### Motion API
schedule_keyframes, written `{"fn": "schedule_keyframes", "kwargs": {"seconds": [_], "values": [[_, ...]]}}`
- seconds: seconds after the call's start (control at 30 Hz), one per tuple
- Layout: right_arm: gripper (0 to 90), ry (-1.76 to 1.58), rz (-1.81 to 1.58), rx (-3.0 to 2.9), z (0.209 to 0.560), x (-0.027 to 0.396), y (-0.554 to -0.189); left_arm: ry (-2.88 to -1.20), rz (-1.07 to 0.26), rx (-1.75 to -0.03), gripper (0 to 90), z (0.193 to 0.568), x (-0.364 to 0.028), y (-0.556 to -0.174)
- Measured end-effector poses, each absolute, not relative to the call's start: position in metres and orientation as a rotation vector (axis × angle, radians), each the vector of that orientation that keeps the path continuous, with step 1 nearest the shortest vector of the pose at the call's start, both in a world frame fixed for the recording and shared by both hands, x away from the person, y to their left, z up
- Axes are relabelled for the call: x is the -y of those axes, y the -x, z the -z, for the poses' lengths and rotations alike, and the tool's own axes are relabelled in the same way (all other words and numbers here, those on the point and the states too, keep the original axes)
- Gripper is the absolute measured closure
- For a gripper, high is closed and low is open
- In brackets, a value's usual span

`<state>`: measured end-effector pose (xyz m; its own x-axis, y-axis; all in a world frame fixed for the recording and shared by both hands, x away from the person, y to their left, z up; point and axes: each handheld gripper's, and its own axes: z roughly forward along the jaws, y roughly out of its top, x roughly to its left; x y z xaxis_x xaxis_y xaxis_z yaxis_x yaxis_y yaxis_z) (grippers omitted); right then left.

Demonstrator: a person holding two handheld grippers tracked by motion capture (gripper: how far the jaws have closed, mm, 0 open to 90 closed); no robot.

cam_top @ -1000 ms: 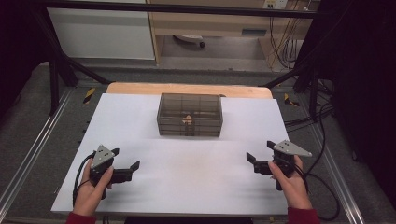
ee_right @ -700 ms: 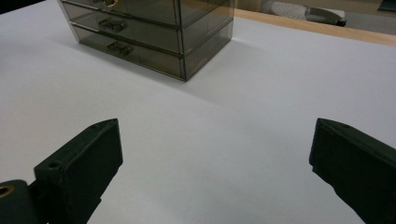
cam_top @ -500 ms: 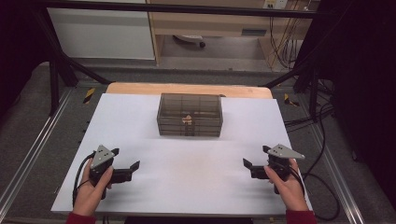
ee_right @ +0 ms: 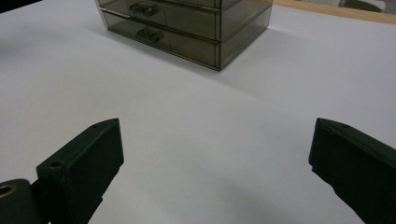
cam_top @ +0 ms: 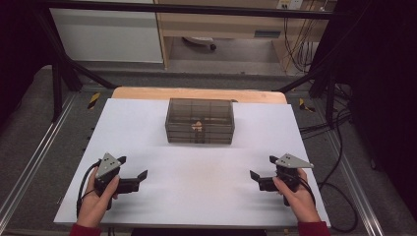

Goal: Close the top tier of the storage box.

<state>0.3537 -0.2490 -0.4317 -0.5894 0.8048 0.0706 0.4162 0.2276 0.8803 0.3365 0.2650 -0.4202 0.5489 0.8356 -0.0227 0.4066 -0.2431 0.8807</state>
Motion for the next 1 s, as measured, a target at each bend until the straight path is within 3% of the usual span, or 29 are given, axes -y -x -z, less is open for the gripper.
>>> {"fn": "schedule_keyframes", "kwargs": {"seconds": [1.0], "values": [[4.1, -1.028, -1.345, -2.127, 0.441, 0.212, -0.363, -1.864, -0.573, -0.999, 6.3, 0.422, -0.264, -0.337]]}}
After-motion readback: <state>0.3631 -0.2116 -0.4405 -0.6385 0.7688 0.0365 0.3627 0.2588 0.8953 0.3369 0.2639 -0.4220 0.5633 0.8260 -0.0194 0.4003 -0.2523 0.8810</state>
